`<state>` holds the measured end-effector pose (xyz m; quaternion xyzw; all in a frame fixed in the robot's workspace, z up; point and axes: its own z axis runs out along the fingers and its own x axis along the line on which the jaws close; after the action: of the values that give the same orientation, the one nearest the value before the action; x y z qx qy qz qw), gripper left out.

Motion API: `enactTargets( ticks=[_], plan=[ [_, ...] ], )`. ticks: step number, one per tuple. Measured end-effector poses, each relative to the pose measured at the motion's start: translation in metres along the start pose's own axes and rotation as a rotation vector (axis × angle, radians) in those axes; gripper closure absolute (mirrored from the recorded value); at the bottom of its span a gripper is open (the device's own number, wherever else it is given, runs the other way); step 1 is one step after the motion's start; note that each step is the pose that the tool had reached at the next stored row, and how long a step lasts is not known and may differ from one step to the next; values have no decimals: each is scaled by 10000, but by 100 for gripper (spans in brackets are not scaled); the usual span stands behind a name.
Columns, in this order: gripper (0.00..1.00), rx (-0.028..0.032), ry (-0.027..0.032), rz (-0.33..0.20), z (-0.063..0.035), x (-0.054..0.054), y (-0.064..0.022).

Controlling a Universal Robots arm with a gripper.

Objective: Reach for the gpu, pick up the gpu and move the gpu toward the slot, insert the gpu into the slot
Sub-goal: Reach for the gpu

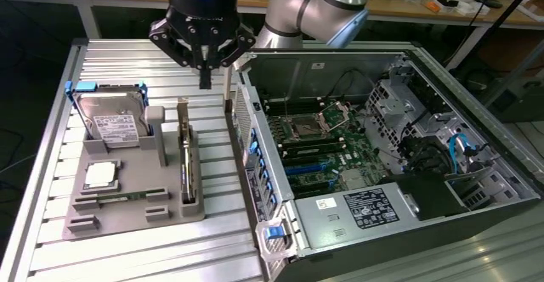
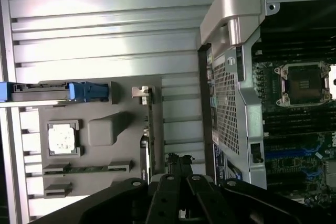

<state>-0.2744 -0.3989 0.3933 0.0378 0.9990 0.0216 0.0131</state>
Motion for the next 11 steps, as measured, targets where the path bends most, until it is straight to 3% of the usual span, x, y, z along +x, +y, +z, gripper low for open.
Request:
enactTargets(
  ticks=[11],
  plan=[
    [89, 1, 1, 0, -9, 301, -23]
  ],
)
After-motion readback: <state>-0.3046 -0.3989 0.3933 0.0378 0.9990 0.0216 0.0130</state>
